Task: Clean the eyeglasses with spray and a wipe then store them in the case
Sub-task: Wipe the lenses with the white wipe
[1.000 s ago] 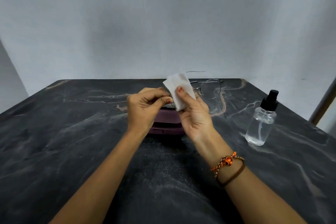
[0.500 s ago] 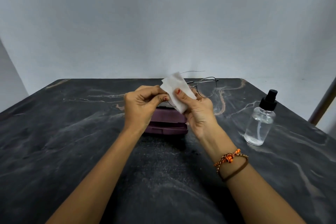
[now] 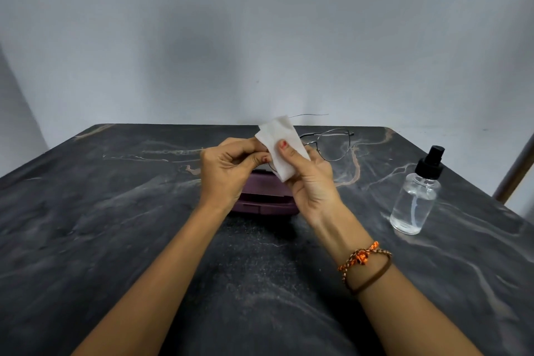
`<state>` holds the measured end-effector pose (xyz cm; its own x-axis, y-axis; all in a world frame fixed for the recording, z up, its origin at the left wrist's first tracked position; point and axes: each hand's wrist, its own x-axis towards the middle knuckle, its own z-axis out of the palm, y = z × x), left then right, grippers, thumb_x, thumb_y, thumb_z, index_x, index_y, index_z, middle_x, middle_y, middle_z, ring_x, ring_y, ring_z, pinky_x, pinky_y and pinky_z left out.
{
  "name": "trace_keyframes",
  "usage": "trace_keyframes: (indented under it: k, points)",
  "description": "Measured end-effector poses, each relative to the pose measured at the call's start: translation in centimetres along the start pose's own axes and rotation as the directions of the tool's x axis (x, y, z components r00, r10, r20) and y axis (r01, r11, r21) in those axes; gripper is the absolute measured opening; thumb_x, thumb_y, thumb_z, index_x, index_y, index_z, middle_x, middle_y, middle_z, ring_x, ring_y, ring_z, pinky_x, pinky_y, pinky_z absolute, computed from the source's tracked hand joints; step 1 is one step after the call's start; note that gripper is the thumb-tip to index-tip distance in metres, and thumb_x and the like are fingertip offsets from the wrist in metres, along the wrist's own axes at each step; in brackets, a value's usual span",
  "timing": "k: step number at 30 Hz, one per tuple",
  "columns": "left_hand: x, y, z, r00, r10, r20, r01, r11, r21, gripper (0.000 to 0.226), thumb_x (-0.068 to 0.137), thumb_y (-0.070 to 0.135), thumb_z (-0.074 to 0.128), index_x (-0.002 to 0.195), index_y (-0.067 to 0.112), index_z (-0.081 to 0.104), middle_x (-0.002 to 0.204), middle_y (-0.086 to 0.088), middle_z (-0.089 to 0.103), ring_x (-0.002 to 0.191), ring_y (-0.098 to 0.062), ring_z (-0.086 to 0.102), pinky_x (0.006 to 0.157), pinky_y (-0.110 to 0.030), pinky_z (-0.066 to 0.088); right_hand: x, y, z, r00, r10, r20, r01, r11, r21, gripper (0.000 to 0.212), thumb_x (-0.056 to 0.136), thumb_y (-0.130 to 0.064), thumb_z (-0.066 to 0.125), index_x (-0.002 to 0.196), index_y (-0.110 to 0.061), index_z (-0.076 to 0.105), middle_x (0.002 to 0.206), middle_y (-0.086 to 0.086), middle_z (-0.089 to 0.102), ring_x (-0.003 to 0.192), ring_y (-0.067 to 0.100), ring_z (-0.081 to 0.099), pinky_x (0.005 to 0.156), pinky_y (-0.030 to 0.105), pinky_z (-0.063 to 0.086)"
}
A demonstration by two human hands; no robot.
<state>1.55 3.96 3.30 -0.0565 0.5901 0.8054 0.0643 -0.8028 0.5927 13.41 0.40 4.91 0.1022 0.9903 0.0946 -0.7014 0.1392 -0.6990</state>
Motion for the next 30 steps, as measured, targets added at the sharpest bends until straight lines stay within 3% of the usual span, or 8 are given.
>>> trace_keyframes:
  k: [3, 5, 9, 11, 17, 24, 28, 30]
  points:
    - [0.11, -0.17, -0.02, 1.000, -0.002, -0.003, 0.001, 1.000, -0.014, 0.025, 0.061, 0.021, 0.071, 0.085, 0.020, 0.067, 0.068, 0.026, 0.068, 0.077, -0.011, 0.064, 0.073, -0.026, 0.054, -0.02, -0.14, -0.06, 0.999, 0.034, -0.033, -0.032, 0.997, 0.071, 0.054, 0.077, 0.008, 0.061, 0.127, 0.010, 0.042, 0.116, 0.021, 0.060, 0.094, 0.026, 0.062, 0.064, 0.027, 0.059]
    - [0.23, -0.22, -0.21, 1.000, -0.002, -0.014, 0.001, 1.000, -0.012, 0.025, 0.061, 0.020, 0.071, 0.085, 0.021, 0.066, 0.069, 0.026, 0.068, 0.078, -0.017, 0.064, 0.074, -0.030, 0.055, 0.00, -0.15, 0.04, 0.998, 0.045, -0.040, -0.039, 0.990, 0.137, 0.060, 0.075, 0.013, 0.059, 0.132, 0.008, 0.038, 0.104, 0.017, 0.063, 0.088, 0.024, 0.063, 0.062, 0.027, 0.059]
    - [0.10, -0.15, -0.03, 1.000, -0.001, -0.004, 0.001, 1.000, -0.013, 0.023, 0.060, 0.020, 0.072, 0.083, 0.020, 0.068, 0.067, 0.022, 0.068, 0.073, -0.011, 0.063, 0.071, -0.023, 0.054, 0.15, -0.06, 0.07, 0.997, 0.046, -0.054, -0.029, 0.959, 0.283, 0.037, 0.081, 0.002, 0.058, 0.117, 0.000, 0.051, 0.091, 0.010, 0.064, 0.068, 0.017, 0.069, 0.052, 0.024, 0.057]
    - [-0.22, -0.05, 0.31, 1.000, -0.001, -0.005, 0.001, 1.000, -0.014, 0.024, 0.061, 0.020, 0.072, 0.084, 0.018, 0.068, 0.066, 0.020, 0.068, 0.073, -0.014, 0.063, 0.071, -0.026, 0.055, 0.03, -0.14, 0.05, 0.998, 0.035, -0.049, -0.022, 0.971, 0.236, 0.026, 0.082, -0.005, 0.059, 0.107, -0.002, 0.056, 0.088, 0.009, 0.064, 0.066, 0.015, 0.068, 0.053, 0.023, 0.056]
    - [-0.28, 0.14, 0.38, 0.997, -0.007, -0.071, 0.007, 1.000, -0.003, 0.031, 0.065, 0.003, 0.071, 0.095, 0.005, 0.062, 0.084, 0.003, 0.066, 0.077, -0.021, 0.064, 0.073, -0.032, 0.055, 0.02, -0.16, 0.11, 0.999, 0.031, 0.018, -0.033, 0.994, 0.105, 0.057, 0.077, 0.018, 0.053, 0.130, 0.007, 0.039, 0.111, 0.017, 0.057, 0.089, 0.020, 0.060, 0.063, 0.020, 0.057]
    - [0.20, -0.03, -0.18, 0.993, -0.005, -0.118, 0.004, 1.000, -0.012, 0.030, 0.060, 0.019, 0.072, 0.087, 0.007, 0.066, 0.066, 0.026, 0.067, 0.074, -0.018, 0.063, 0.070, -0.022, 0.054, 0.13, -0.85, -0.13, 0.997, 0.046, -0.058, -0.047, 0.999, -0.007, 0.057, 0.076, 0.010, 0.061, 0.129, 0.006, 0.041, 0.128, 0.023, 0.054, 0.097, 0.028, 0.060, 0.061, 0.025, 0.058]
    - [0.10, 0.06, 0.06, 0.993, -0.017, -0.113, 0.012, 0.999, -0.041, 0.028, 0.060, 0.019, 0.072, 0.086, 0.009, 0.067, 0.066, 0.025, 0.068, 0.073, -0.017, 0.063, 0.070, -0.019, 0.054, 0.19, -0.70, -0.22, 0.999, 0.042, -0.029, -0.038, 0.993, 0.116, 0.055, 0.078, 0.013, 0.056, 0.131, 0.007, 0.040, 0.124, 0.022, 0.056, 0.091, 0.026, 0.061, 0.058, 0.026, 0.059]
    - [0.06, 0.07, 0.19, 0.995, -0.019, -0.098, 0.015, 0.999, -0.045, 0.025, 0.060, 0.018, 0.072, 0.084, 0.011, 0.068, 0.067, 0.025, 0.068, 0.074, -0.020, 0.063, 0.071, -0.022, 0.055, 0.19, -0.23, -0.27, 0.997, 0.071, -0.009, -0.067, 0.976, 0.207, 0.050, 0.080, 0.012, 0.053, 0.128, 0.004, 0.044, 0.106, 0.016, 0.064, 0.083, 0.022, 0.065, 0.059, 0.024, 0.059]
